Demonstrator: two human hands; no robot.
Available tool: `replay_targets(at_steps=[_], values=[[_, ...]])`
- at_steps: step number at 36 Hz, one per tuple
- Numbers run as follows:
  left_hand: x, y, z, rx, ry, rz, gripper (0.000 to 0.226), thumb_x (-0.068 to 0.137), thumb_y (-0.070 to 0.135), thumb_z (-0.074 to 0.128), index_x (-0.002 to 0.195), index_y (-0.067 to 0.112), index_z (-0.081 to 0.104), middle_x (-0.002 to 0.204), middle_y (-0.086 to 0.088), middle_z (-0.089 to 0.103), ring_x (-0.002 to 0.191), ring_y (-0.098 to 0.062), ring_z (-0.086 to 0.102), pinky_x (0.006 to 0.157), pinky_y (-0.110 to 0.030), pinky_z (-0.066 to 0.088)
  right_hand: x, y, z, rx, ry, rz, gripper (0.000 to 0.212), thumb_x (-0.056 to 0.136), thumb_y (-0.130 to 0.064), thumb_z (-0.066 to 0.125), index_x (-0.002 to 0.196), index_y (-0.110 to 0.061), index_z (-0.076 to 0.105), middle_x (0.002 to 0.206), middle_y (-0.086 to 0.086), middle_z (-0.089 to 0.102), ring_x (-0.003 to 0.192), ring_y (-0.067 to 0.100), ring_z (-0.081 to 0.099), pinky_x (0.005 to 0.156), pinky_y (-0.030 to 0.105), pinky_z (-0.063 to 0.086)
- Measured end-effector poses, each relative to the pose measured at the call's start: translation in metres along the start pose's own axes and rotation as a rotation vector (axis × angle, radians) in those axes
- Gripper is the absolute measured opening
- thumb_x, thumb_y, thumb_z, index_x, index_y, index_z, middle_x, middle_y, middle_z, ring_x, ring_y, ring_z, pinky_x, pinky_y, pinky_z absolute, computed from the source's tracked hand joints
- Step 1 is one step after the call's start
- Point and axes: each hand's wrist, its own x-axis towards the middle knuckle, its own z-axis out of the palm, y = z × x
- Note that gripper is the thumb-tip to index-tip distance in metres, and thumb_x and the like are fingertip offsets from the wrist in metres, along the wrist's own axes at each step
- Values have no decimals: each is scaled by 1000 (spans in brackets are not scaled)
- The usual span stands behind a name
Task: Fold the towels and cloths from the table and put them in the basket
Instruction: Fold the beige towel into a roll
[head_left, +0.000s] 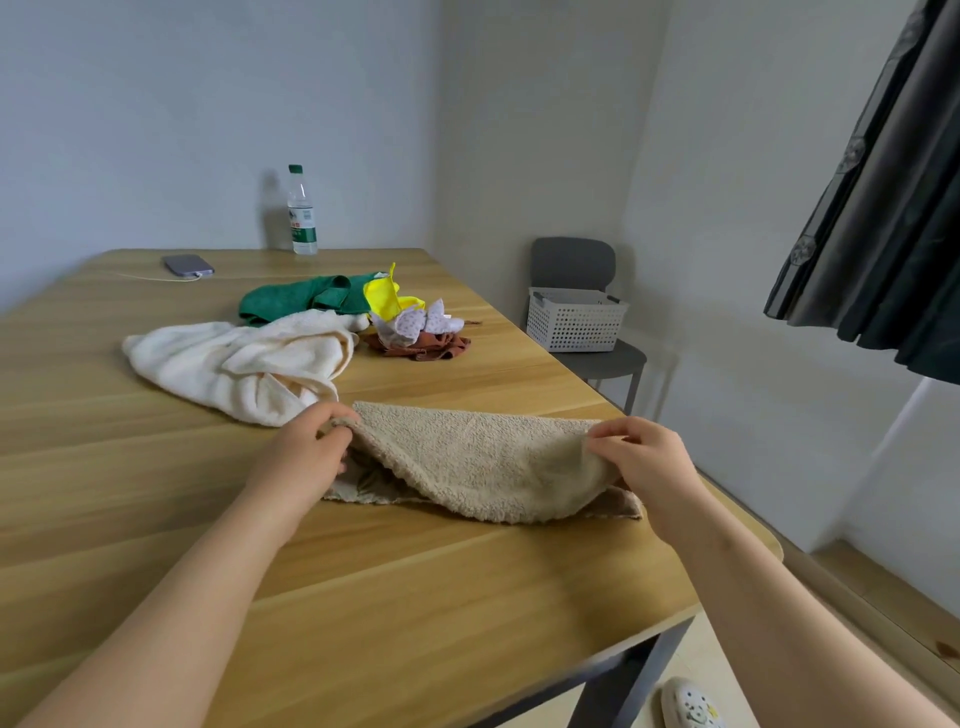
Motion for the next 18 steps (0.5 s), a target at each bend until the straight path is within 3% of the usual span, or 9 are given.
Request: replay_targets(at_steps=[2, 4, 7, 11, 13, 16, 18], values=[[-1, 5, -1, -222, -3, -91, 27, 96, 9, 39, 90, 24, 61, 78, -7, 54, 67, -19, 57, 51, -29, 49, 3, 0, 0, 140, 43, 41, 12, 87, -6, 60, 85, -18, 63, 87, 4, 56, 81, 17, 56, 80, 39, 55], [-3, 12, 0, -450, -28, -182, 27, 97, 7, 35, 85, 18, 57, 81, -10, 57, 67, -23, 60, 43, -25, 52, 4, -2, 0, 218, 22, 83, 11, 90, -7, 57, 93, -16, 61, 90, 6, 53, 81, 19, 56, 73, 40, 56], [-4, 15, -1, -643, -95, -277, 24, 94, 15, 36, 78, 9, 53, 85, -12, 57, 67, -26, 59, 40, -23, 51, 2, -3, -1, 145, -77, 126, 16, 89, -16, 61, 104, -21, 58, 89, 6, 53, 70, 18, 53, 61, 33, 51], [3, 5, -1, -562, -80, -329, 33, 94, 36, 47, 79, 7, 50, 102, -10, 52, 81, -30, 54, 40, -25, 53, -1, -2, -7, -97, -246, 150, 26, 83, -12, 68, 103, -24, 56, 84, 8, 56, 58, 16, 46, 45, 25, 40], [5, 1, -1, -474, -66, -308, 21, 89, 26, 62, 81, 8, 53, 109, -15, 53, 82, -28, 54, 40, -21, 51, -1, -2, -9, -176, -300, 167, 16, 84, -6, 65, 96, -16, 61, 78, 10, 55, 54, 15, 45, 44, 22, 40], [8, -2, 0, -327, -49, -247, 10, 84, 5, 66, 79, 8, 57, 92, -14, 56, 67, -18, 53, 39, -17, 47, 5, -4, -9, -119, -283, 174, 6, 87, -2, 61, 88, -6, 64, 76, 11, 54, 55, 17, 47, 45, 22, 44], [11, 1, 0, -288, -31, -217, 10, 84, 1, 64, 82, 10, 59, 90, -10, 60, 63, -15, 54, 40, -16, 47, 10, -9, -8, -9, -244, 163, 8, 87, 1, 60, 84, -5, 64, 75, 10, 51, 58, 16, 47, 48, 22, 45]])
